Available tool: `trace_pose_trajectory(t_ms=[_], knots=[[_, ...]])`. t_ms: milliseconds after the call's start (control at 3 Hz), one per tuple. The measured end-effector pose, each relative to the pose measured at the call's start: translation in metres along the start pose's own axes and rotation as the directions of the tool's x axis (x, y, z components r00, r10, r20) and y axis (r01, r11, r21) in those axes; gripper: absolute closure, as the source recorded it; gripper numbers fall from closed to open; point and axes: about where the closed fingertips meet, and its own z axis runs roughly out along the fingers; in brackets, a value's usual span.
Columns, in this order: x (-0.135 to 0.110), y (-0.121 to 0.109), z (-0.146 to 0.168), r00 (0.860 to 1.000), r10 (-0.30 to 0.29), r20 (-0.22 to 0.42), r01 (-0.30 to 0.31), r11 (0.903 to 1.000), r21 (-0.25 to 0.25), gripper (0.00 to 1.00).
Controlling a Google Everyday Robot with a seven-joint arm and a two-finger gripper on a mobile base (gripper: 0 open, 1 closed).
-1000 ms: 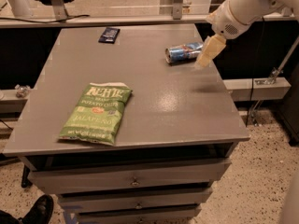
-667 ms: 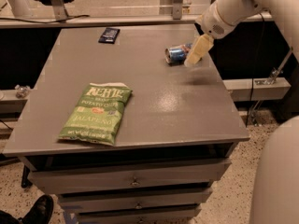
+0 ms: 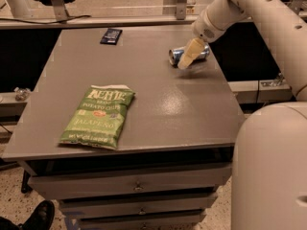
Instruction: Pick redbull can
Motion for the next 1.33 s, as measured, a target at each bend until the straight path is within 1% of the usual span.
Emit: trace_pose_trajectory(t_ms=[333,667,1000,1333], knots=[[0.007,-0.002,0.014,1.0,0.017,-0.022,-0.017,0.9998,-0.011,0.16],[0.013,-0.005,0.02,0.999,0.028,-0.038,-0.029,0.9995,-0.014,0.39],[0.012,-0.007,0.019,0.998,0.03,-0.046,-0.031,0.9994,-0.013,0.62],[-0.004,-0.006,0.009,1.0,0.004,-0.031,-0.005,0.9998,-0.02,0.87]])
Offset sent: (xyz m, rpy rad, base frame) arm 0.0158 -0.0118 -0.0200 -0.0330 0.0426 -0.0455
